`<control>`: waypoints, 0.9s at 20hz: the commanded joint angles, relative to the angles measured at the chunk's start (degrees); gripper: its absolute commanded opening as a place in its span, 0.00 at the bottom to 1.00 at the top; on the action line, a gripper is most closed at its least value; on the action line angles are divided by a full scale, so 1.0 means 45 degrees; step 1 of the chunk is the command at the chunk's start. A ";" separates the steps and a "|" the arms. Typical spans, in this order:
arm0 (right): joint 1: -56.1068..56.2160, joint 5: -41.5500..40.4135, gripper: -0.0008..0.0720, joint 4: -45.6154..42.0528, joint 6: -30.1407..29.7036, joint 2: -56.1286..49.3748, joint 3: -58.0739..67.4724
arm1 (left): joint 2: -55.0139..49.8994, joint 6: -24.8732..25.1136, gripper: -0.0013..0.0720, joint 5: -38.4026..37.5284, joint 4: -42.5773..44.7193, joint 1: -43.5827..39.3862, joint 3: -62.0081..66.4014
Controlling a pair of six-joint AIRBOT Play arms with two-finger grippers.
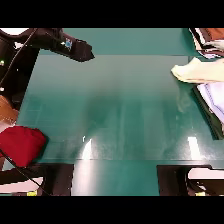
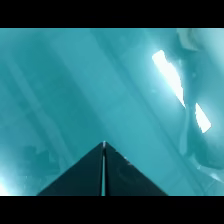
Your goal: Fold the shirts.
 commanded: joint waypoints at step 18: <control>-0.3288 0.3793 0.03 -0.1729 0.1020 0.2098 0.1608 | -0.0005 0.0010 0.05 0.0282 0.0029 -0.0160 0.0015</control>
